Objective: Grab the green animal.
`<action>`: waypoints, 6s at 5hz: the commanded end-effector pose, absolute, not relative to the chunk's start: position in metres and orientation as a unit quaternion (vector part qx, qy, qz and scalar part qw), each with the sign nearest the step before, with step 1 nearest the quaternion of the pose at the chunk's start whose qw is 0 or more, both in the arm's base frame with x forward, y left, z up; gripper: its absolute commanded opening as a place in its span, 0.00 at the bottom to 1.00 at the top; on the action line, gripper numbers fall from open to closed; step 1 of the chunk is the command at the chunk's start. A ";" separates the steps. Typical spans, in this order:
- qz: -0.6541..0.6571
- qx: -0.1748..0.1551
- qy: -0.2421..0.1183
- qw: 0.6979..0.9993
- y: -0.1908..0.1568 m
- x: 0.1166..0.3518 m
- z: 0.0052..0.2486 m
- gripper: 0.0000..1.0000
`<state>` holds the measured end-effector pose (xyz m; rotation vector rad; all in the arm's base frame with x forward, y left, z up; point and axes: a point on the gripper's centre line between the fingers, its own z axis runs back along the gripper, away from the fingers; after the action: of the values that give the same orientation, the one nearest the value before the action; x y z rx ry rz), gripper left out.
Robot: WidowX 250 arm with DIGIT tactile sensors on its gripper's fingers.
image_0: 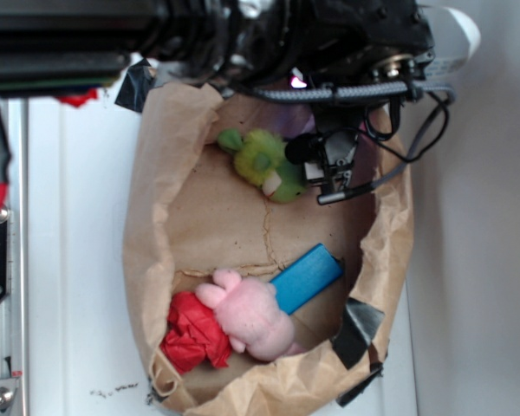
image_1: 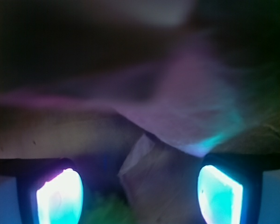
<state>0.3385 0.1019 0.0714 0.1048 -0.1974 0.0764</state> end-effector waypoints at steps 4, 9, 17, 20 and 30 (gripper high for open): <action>-0.016 0.071 -0.160 0.984 0.100 0.328 0.101 1.00; -0.187 0.062 -0.220 0.955 0.077 0.270 0.107 1.00; -0.263 0.098 -0.186 0.942 0.028 0.238 0.067 1.00; -0.213 0.092 -0.165 0.959 0.053 0.283 0.068 1.00; -0.147 0.173 -0.158 0.961 0.079 0.325 0.046 0.00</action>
<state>0.3220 0.0707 0.0358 0.3394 -0.2796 -0.3027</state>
